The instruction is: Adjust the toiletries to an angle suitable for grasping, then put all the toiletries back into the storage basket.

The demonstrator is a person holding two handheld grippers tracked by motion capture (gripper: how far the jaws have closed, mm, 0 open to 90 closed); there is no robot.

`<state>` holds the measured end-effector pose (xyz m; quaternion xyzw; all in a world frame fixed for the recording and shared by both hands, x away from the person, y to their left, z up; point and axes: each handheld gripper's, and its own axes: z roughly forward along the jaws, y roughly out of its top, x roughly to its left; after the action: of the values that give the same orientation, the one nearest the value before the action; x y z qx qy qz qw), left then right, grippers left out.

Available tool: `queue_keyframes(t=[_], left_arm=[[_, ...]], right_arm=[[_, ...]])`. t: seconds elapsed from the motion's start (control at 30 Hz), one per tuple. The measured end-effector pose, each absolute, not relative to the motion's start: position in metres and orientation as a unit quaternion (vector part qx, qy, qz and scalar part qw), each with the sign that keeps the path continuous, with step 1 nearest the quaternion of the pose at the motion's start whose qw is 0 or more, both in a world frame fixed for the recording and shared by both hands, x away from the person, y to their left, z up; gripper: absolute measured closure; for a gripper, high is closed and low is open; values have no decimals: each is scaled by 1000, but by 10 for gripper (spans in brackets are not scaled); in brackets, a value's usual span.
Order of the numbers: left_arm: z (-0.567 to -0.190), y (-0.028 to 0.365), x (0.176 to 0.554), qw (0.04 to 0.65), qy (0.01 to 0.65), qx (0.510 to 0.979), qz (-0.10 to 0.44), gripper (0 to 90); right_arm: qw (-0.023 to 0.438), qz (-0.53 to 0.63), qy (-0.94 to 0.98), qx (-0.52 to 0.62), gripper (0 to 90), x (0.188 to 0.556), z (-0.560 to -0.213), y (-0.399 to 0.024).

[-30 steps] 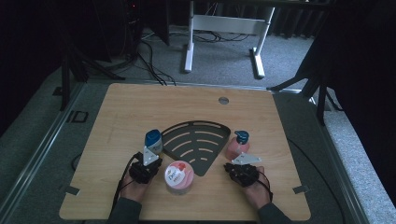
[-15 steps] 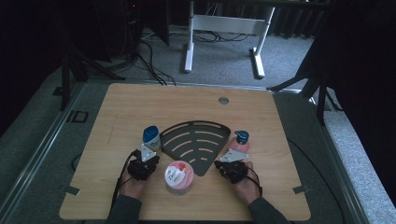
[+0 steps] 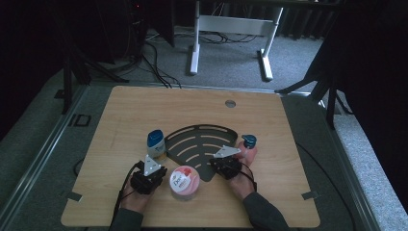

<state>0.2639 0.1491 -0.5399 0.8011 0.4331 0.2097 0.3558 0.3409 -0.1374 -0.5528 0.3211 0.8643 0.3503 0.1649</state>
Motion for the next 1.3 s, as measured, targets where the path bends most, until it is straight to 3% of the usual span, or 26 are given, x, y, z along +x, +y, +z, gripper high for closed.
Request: queue_keyframes(t=[0.67, 0.87, 1.1, 1.3], left_arm=[[-538, 163, 264, 388, 409, 804, 188, 721], [-539, 164, 265, 385, 398, 814, 176, 653], [-539, 168, 261, 393, 366, 831, 149, 538], [-539, 170, 256, 400, 344, 837, 146, 475]], right_arm=[[147, 354, 869, 312, 900, 329, -552, -136], [147, 364, 872, 293, 853, 317, -549, -139], [136, 371, 877, 273, 711, 306, -545, -146], [130, 375, 881, 258, 647, 299, -546, -149]])
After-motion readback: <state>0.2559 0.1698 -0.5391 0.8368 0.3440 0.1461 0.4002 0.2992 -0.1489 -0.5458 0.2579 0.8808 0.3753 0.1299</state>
